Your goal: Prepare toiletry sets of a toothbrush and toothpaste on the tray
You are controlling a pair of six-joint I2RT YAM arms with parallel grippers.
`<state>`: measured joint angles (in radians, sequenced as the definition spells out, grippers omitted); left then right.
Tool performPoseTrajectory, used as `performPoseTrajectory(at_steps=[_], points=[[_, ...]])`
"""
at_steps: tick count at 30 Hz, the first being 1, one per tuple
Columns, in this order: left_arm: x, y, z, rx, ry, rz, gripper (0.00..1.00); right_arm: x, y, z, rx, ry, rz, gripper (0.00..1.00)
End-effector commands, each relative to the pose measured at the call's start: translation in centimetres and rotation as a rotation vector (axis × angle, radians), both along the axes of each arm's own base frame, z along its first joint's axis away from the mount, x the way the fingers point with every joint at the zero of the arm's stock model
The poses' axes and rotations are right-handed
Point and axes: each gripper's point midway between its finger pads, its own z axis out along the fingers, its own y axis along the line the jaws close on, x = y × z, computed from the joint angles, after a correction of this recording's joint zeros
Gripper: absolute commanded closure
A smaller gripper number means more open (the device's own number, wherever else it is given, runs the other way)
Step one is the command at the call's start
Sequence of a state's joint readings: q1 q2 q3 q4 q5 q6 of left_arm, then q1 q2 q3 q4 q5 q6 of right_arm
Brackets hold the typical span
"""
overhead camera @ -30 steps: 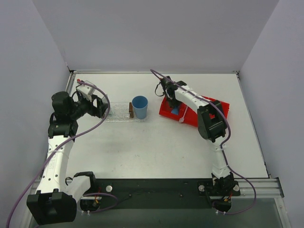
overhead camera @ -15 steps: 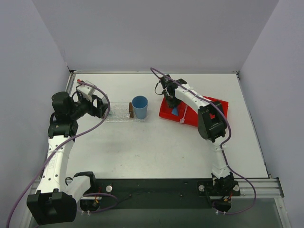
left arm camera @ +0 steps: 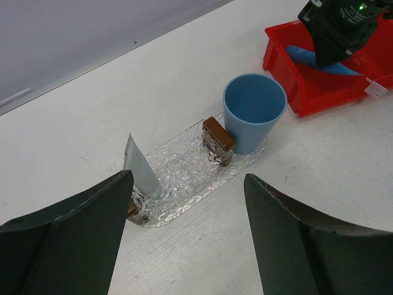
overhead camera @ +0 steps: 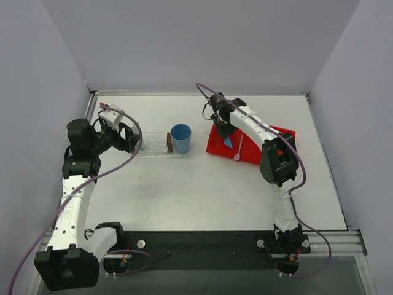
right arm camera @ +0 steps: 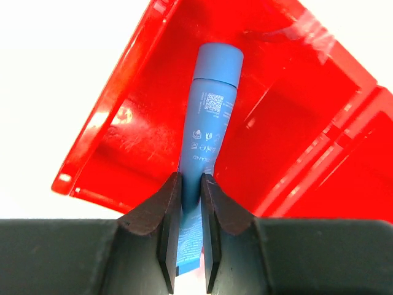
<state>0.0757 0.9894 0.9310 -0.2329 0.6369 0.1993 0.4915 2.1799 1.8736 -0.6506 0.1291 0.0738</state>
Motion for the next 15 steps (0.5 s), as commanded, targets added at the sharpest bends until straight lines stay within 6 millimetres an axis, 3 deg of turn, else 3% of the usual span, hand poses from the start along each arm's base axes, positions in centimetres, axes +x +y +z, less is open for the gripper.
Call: performPoseTrajectory(at_steps=[1, 9, 15], points=[[0.3, 0.0, 2.0, 0.011, -0.072, -0.01, 0.17, -0.2, -0.7, 7.2, 0.059, -0.097, 0.001, 1.0], [0.1, -0.7, 4.4, -0.016, -0.109, -0.047, 0.17, -1.9, -1.4, 9.4, 0.212, -0.042, -0.023, 1.0], [-1.1, -3.7, 6.5, -0.072, -0.09, -0.195, 0.17, -4.5, -0.5, 11.2, 0.414, 0.042, 0.035, 1.0]])
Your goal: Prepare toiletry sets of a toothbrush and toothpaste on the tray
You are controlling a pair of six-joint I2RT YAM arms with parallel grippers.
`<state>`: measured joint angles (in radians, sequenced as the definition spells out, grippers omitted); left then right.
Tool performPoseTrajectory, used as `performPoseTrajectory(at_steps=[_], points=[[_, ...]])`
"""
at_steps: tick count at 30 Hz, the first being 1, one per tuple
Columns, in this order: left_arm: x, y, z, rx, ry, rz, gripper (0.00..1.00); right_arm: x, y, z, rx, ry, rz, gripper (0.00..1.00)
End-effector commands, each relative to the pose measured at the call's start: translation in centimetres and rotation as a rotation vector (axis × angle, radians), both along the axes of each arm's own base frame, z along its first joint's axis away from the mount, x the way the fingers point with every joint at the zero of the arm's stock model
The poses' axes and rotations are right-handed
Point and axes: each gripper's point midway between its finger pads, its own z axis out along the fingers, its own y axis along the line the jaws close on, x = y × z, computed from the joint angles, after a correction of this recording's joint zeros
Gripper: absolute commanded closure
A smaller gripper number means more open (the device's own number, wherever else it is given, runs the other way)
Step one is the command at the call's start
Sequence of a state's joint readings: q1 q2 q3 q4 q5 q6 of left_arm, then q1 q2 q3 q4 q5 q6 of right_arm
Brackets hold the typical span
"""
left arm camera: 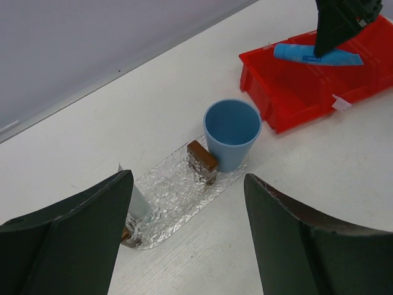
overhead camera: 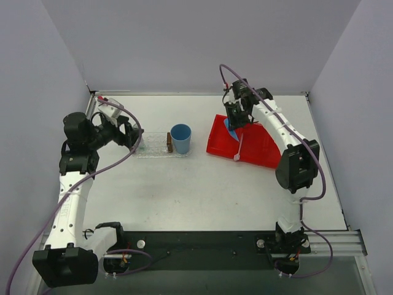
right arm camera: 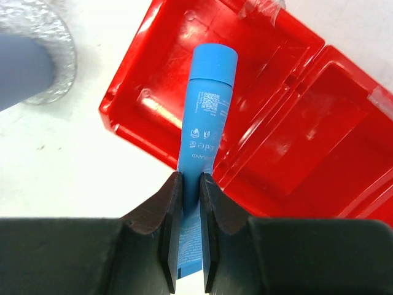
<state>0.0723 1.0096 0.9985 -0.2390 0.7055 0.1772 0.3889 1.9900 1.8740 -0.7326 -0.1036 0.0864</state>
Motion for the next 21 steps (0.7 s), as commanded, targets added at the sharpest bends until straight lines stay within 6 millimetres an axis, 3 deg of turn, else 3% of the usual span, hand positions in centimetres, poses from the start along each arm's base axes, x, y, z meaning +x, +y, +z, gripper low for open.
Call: performPoseTrajectory(at_steps=[1, 7, 16, 17, 21], points=[[-1.1, -3.0, 4.2, -0.039, -0.061, -0.142, 0.17, -3.7, 1.0, 3.7, 0.191, 0.054, 0.066, 1.0], [-3.1, -8.8, 4.6, 0.023, -0.134, -0.318, 0.17, -6.8, 2.0, 7.5, 0.339, 0.04, 0.189, 1.0], [-4.0, -15.7, 4.3, 0.193, -0.263, -0.5, 0.16, -11.9, 5.1, 14.1, 0.611, 0.077, 0.389, 1.0], [-4.6, -17.1, 4.5, 0.228, -0.303, -0.538, 0.15, -12.2, 5.2, 14.3, 0.625, 0.085, 0.399, 1.0], [-5.1, -19.4, 4.2, 0.338, -0.402, -0.576, 0.12, -13.8, 6.0, 15.2, 0.685, 0.111, 0.464, 1.0]])
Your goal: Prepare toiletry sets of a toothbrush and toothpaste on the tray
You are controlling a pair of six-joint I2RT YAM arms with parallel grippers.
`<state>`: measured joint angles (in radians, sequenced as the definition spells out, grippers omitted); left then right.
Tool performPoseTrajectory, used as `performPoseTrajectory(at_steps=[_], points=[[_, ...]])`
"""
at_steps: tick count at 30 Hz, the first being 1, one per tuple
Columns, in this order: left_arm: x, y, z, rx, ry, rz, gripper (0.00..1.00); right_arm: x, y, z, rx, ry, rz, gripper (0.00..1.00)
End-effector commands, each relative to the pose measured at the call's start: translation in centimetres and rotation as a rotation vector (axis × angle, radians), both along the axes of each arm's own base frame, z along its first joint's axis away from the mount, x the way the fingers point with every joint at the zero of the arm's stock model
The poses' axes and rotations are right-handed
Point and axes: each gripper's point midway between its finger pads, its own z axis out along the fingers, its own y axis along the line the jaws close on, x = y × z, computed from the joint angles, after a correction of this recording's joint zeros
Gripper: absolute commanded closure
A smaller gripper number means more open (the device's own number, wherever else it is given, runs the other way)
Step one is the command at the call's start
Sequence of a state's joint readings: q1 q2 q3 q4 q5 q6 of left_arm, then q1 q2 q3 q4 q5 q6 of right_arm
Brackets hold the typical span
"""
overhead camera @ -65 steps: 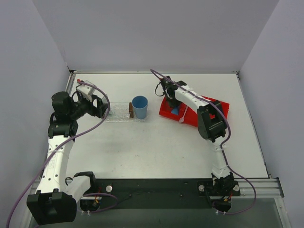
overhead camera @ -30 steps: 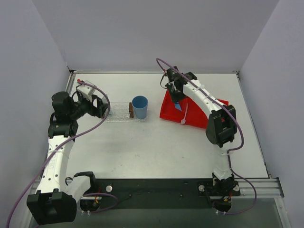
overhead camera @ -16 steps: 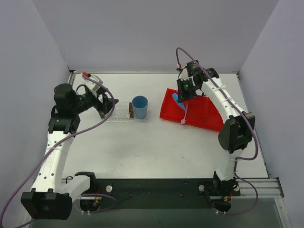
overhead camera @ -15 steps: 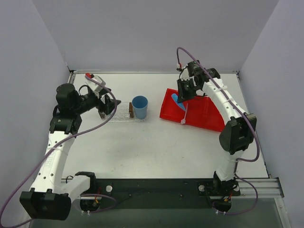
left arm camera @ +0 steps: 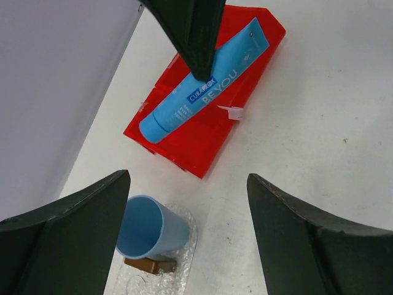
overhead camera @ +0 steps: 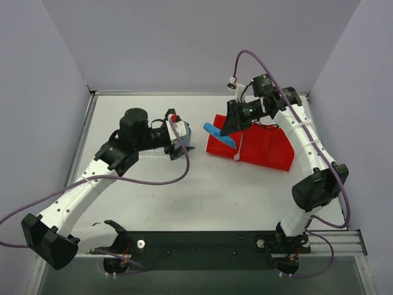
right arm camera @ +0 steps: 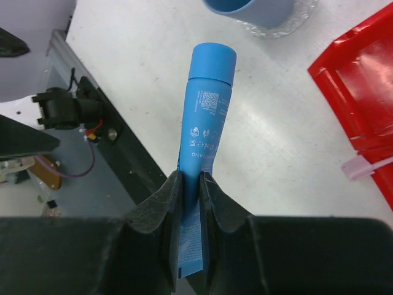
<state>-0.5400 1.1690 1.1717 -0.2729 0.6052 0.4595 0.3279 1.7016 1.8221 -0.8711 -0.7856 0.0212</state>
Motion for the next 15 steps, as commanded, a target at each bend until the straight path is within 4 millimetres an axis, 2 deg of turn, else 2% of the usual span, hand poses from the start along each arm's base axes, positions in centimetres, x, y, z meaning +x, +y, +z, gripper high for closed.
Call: performPoseTrajectory(at_steps=[1, 10, 15], points=[[0.4, -1.6, 2.2, 0.102, -0.244, -0.002, 0.12, -3.5, 1.2, 3.3, 0.14, 0.025, 0.129, 1.0], [1.0, -4.6, 0.0, 0.24, -0.325, -0.048, 0.11, -5.6, 2.5, 4.4, 0.229, 0.074, 0.21, 1.0], [2.4, -5.1, -1.0, 0.319, -0.391, -0.022, 0.1, -6.2, 2.9, 4.5, 0.248, 0.091, 0.232, 1.0]])
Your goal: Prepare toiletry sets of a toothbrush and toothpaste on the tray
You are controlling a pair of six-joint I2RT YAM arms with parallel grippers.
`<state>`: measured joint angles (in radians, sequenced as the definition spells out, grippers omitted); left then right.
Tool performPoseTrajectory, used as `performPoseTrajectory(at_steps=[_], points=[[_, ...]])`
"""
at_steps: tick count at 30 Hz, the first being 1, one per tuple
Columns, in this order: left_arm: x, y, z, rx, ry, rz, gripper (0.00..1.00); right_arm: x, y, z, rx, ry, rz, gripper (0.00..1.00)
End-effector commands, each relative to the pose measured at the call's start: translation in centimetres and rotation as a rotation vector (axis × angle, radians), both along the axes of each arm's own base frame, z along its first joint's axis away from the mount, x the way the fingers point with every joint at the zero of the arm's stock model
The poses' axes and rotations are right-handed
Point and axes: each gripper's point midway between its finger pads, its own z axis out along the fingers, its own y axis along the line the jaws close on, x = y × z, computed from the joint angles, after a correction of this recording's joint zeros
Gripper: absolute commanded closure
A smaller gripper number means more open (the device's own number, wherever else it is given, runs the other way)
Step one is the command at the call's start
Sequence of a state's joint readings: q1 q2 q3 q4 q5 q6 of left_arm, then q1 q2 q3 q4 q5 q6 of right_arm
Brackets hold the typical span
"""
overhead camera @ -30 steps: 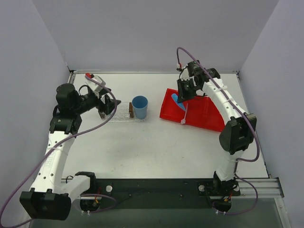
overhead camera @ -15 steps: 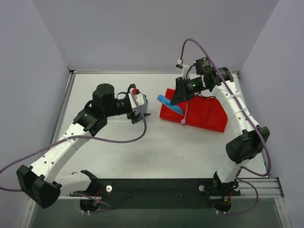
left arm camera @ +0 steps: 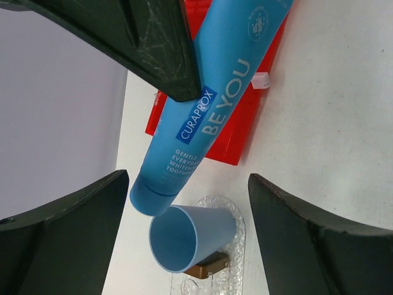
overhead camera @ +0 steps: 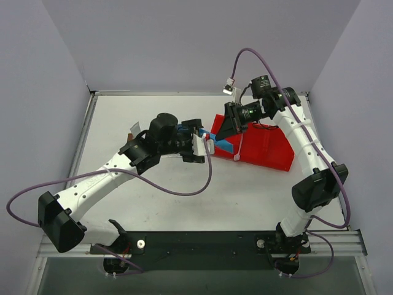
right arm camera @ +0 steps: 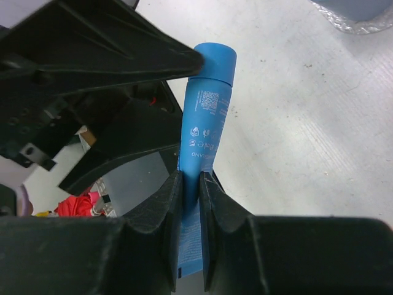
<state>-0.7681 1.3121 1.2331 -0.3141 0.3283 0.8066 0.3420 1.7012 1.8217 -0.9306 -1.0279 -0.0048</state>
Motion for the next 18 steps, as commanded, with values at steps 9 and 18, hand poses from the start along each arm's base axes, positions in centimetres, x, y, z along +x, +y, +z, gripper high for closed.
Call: performPoseTrajectory(at_steps=[9, 18], points=[[2.9, -1.0, 1.9, 0.044, -0.16, 0.048, 0.14, -3.0, 0.8, 1.7, 0.083, 0.01, 0.092, 1.0], [2.1, -1.1, 1.2, 0.043, -0.137, 0.033, 0.63, -3.2, 0.8, 1.8, 0.09, 0.009, 0.099, 1.0]])
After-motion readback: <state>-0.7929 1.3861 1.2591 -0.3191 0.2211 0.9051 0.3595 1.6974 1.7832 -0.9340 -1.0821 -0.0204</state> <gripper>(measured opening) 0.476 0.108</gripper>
